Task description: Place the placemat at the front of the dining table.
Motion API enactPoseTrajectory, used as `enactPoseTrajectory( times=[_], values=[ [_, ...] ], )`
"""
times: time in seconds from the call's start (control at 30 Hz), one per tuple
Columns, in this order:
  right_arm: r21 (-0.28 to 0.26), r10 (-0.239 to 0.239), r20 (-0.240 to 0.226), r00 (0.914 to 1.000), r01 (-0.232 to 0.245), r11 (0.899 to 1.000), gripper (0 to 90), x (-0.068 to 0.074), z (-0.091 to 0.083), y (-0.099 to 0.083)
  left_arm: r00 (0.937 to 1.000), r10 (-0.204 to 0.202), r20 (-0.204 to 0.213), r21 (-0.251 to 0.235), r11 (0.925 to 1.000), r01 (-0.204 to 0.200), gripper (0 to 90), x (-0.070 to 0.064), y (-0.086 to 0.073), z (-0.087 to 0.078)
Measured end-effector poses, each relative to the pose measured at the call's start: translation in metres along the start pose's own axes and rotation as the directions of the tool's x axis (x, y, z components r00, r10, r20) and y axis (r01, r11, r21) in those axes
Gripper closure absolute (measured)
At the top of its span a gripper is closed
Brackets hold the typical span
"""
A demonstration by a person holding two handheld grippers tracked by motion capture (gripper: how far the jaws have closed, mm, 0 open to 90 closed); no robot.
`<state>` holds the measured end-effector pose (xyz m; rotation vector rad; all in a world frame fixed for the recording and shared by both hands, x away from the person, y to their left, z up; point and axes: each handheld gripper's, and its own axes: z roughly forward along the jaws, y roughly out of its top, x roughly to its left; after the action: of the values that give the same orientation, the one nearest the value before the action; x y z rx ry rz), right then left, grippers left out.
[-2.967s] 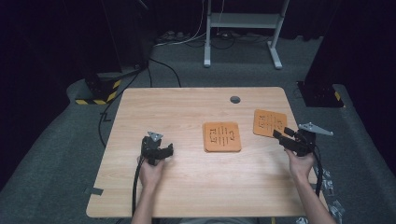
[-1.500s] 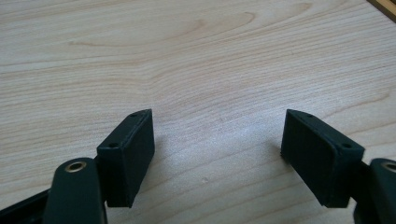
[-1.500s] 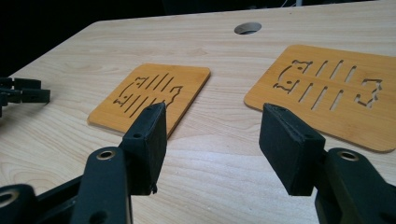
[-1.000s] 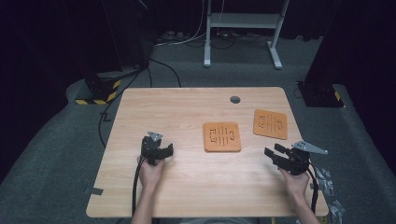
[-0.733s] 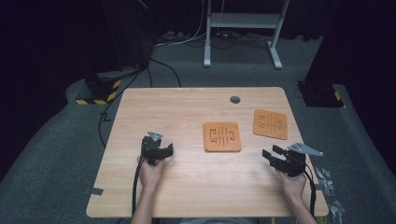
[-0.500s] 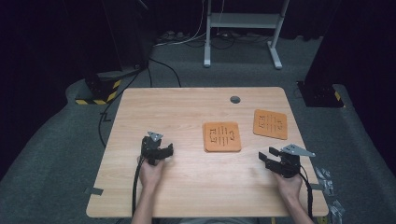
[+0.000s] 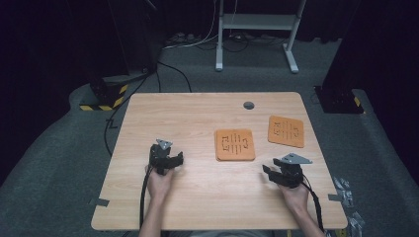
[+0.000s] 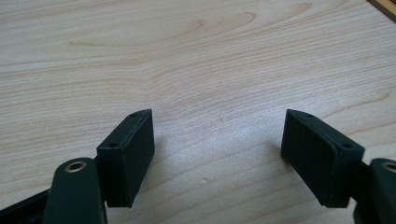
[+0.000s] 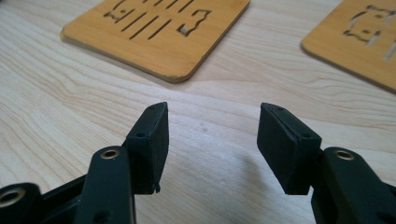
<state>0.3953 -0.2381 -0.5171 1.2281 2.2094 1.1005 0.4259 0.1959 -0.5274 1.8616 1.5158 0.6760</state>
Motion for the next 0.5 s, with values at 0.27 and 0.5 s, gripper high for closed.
enactPoseTrajectory(
  times=[0.27, 0.5],
  values=[
    [0.087, -0.062, 0.012, 0.998, 0.061, 0.994, 37.7, 0.006, 0.014, 0.005, 1.0, 0.0, 0.001, 0.0, 1.0, 0.0, 25.6, 0.0, 0.0, 0.0],
    [0.089, -0.061, 0.009, 0.9981, 0.059, 0.994, 36.8, 0.006, 0.015, 0.005, 1.0, -0.001, 0.001, 0.001, 1.0, 0.001, 25.6, 0.0, 0.0, 0.0]
  ],
)
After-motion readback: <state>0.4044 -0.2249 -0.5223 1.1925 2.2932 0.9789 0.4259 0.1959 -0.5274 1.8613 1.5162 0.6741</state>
